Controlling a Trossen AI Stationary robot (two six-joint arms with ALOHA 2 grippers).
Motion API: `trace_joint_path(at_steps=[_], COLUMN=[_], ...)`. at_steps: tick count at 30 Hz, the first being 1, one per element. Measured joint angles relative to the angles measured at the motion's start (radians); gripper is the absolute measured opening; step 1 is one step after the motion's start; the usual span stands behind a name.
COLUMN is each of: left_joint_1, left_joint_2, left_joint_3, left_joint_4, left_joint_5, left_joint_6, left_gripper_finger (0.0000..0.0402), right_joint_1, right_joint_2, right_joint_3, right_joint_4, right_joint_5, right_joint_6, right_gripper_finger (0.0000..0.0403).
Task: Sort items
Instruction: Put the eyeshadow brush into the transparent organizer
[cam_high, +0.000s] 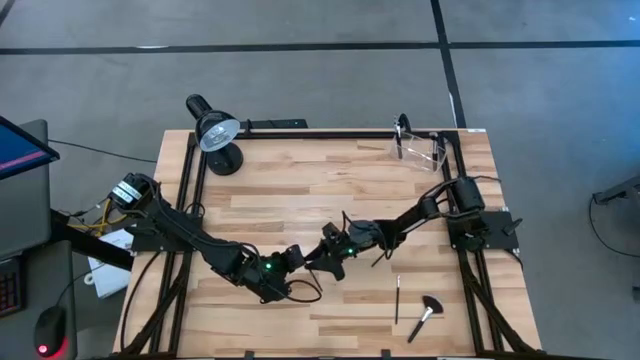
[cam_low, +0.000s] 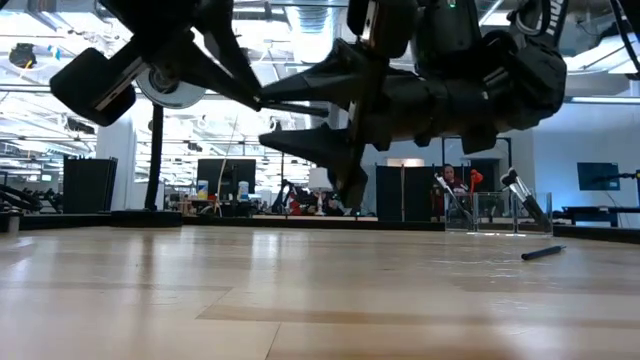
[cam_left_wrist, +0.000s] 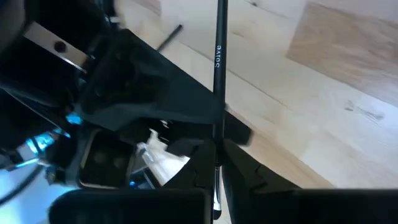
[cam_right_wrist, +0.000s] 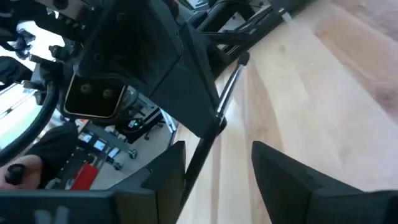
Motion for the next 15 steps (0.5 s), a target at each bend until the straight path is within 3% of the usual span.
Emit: trace_joint_path(at_steps=[7,15], left_joint_1=[0.002,0.0], left_joint_2=[-0.001,-0.001], left_joint_3=[0.0,0.0], left_joint_4=[0.027,0.033], left_joint_5=[-0.011,-0.03], left_joint_6=[0.083,0.102], left_gripper_finger=[0.0014,0.0017], right_joint_1=[0.0,-0.006], right_joint_2=[0.001,0.0], right_joint_3=[0.025,0.027], right_joint_4=[-0.002,-0.012], right_joint_5=[-0.022,-0.024], right_joint_6=[-0.001,-0.014], right_gripper_finger=[0.0146,0.0054])
